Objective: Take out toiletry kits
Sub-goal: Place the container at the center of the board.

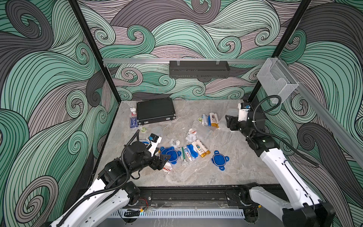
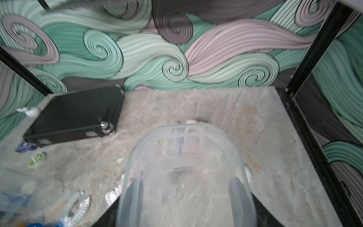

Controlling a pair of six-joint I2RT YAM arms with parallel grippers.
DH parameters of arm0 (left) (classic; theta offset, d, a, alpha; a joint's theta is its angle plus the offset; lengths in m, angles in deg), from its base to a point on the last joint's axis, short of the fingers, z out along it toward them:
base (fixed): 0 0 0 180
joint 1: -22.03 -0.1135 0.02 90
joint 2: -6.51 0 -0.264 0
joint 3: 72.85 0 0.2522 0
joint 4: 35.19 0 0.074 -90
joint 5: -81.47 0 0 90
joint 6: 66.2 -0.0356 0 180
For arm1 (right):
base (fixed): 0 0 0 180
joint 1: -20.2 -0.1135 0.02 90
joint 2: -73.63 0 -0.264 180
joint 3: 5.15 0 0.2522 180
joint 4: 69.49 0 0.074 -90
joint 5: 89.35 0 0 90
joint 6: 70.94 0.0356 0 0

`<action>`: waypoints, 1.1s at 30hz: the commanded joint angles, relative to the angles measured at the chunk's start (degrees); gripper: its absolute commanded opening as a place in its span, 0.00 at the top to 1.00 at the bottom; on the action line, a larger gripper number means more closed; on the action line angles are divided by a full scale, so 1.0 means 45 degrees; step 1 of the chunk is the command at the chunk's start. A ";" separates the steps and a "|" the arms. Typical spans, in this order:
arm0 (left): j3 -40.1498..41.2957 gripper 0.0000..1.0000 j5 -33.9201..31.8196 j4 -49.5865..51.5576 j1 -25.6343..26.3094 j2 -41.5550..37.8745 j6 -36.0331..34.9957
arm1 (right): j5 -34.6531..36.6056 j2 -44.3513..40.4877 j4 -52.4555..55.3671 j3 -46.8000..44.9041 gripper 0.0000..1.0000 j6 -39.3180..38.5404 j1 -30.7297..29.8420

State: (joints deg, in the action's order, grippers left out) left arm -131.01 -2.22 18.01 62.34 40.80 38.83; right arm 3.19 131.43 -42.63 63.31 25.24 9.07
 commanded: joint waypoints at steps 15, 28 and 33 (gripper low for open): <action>-0.0055 0.11 -0.0955 0.0320 0.0077 0.0287 0.0196 | 0.1162 0.4172 0.4692 0.1161 0.01 0.0535 0.0888; 0.1202 0.01 -0.7216 -0.3138 0.0063 0.0181 0.1766 | 0.1392 0.0477 0.0719 -0.0885 0.01 0.0854 0.0913; 0.2491 0.01 -0.9904 -0.5880 0.0064 0.0114 0.0819 | 0.4549 -0.2059 -0.0805 -0.3396 0.01 0.0972 0.1166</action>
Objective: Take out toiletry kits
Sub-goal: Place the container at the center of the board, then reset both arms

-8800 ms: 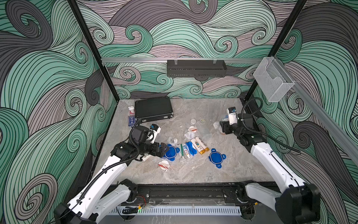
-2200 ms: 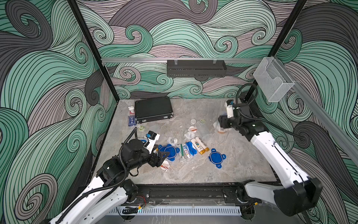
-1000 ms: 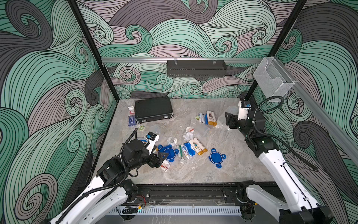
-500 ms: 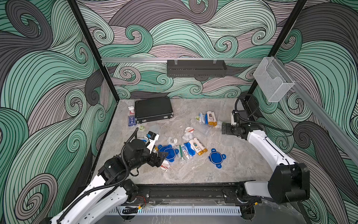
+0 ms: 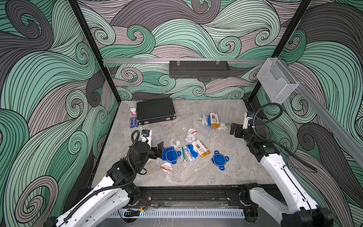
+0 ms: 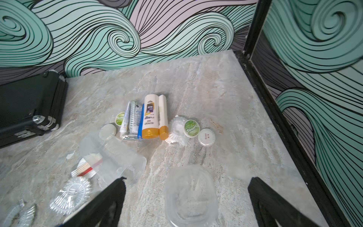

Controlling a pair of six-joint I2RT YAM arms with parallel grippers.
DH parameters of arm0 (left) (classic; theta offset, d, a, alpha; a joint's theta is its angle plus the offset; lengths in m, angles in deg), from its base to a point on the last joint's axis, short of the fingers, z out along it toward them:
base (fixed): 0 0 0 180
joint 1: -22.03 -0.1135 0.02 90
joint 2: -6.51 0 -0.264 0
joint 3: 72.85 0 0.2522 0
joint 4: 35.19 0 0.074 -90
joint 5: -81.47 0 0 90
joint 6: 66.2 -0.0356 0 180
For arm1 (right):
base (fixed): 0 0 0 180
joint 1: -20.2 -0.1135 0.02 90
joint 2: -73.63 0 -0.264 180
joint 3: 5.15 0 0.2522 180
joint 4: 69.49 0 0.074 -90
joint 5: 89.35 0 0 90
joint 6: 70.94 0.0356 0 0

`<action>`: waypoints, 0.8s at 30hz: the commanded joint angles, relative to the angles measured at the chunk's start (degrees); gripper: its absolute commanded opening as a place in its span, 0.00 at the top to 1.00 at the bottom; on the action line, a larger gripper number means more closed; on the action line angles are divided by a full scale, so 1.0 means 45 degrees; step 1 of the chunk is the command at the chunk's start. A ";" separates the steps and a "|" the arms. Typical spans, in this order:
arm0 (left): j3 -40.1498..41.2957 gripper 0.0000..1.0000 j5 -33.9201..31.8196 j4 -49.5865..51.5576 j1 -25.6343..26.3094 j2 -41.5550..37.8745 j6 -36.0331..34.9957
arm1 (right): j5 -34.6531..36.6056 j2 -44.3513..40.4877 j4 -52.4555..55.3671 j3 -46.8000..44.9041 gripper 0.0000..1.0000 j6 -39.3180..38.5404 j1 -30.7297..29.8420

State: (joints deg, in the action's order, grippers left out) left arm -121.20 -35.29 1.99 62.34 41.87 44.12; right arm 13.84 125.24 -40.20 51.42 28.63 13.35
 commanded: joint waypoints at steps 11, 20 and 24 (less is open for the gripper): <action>-0.0354 0.01 -0.4009 -0.2412 -0.0230 0.2580 -0.0130 | 0.1590 0.2955 0.2165 -0.0318 0.01 0.3690 0.2206; 0.1126 0.01 -0.3543 -0.5066 -0.3010 0.3318 -0.1369 | 0.1949 0.3509 -0.1006 -0.1826 0.01 0.3284 0.2433; 0.1979 0.01 -0.3510 -0.7481 -0.4266 0.4694 -0.2464 | 0.2802 0.3508 -0.3498 -0.3000 0.01 0.2558 0.2498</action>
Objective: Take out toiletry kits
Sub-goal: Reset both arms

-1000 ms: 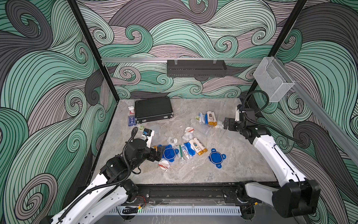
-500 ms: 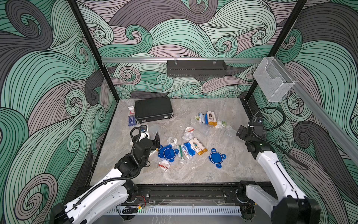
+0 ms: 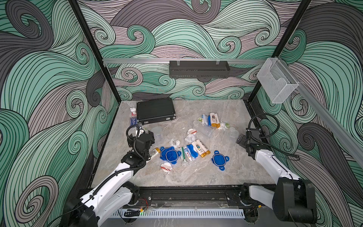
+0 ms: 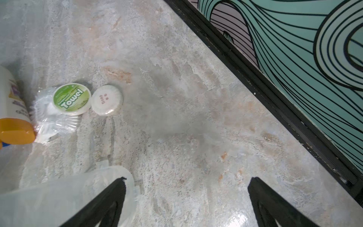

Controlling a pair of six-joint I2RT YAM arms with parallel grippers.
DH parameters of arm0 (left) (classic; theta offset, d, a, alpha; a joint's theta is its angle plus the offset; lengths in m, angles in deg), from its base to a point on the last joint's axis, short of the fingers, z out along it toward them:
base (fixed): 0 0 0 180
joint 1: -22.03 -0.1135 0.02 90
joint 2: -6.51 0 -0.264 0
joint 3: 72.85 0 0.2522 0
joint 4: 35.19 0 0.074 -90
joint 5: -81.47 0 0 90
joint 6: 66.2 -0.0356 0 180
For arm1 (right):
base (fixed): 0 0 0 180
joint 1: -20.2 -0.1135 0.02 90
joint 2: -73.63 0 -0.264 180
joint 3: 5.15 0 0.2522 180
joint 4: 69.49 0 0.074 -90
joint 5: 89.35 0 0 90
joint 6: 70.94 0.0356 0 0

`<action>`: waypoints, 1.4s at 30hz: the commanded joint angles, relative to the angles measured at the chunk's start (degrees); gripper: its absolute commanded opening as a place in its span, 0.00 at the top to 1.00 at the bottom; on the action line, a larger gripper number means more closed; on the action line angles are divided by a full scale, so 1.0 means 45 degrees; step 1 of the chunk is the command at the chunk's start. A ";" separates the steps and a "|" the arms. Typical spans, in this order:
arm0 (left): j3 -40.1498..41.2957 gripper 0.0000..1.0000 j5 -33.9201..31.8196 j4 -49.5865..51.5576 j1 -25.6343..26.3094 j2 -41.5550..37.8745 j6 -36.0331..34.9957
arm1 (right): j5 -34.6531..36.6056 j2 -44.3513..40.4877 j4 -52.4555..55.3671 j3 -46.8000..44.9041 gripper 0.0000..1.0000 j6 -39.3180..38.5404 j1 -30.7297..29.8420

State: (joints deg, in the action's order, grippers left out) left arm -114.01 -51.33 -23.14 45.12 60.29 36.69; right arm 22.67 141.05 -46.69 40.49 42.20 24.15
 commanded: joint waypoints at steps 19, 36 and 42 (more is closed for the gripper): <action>0.2045 0.01 0.5409 -1.2234 -0.3326 0.7079 -0.4768 | -0.0775 0.3472 -1.6235 -0.4237 0.01 -0.4116 -0.1072; 0.0080 0.01 0.9937 -0.8246 -0.6323 0.7558 -0.2483 | -0.2667 0.4679 -1.3142 -0.2055 0.01 -0.5161 -0.1404; 0.0016 0.01 0.9786 -0.8047 -0.6266 0.7508 -0.2464 | -0.2706 0.4639 -1.3407 -0.2198 0.01 -0.5179 -0.1449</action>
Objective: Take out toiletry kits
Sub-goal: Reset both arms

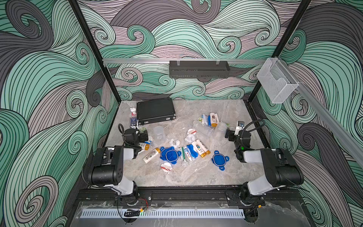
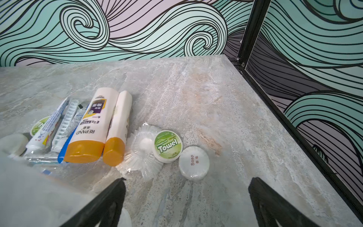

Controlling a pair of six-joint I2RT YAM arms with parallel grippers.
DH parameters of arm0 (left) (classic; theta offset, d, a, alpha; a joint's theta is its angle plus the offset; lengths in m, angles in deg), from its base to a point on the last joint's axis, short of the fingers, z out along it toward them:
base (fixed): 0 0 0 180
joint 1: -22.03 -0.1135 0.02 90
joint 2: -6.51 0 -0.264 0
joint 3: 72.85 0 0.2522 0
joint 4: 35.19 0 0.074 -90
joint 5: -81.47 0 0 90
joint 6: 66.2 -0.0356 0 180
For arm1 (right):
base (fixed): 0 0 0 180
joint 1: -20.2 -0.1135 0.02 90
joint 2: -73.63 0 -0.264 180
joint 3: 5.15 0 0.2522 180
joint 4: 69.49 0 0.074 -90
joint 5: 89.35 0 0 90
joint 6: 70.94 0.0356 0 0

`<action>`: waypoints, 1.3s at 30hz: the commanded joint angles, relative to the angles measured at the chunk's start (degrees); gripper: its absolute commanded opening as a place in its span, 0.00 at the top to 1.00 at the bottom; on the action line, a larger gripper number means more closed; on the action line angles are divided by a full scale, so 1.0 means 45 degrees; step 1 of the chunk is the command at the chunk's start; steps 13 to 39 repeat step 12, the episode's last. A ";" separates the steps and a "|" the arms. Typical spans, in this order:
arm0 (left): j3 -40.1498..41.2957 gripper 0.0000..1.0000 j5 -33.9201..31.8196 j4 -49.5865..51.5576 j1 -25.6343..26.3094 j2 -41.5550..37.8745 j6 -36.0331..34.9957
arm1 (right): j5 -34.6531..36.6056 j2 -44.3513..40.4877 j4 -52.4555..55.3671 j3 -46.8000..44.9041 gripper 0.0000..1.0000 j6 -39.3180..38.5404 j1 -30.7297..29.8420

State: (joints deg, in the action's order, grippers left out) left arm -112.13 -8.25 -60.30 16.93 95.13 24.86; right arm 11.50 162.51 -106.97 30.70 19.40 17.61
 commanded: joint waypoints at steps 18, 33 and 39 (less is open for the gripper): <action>-0.0567 0.01 0.0135 0.0392 0.0064 -0.0083 0.0105 | -0.0214 -0.0164 0.0097 -0.0006 0.01 -0.0095 0.0007; -0.0567 0.01 0.0135 0.0392 0.0064 -0.0083 0.0105 | -0.0214 -0.0164 0.0097 -0.0006 0.01 -0.0095 0.0007; -0.0567 0.01 0.0135 0.0392 0.0064 -0.0083 0.0105 | -0.0214 -0.0164 0.0097 -0.0006 0.01 -0.0095 0.0007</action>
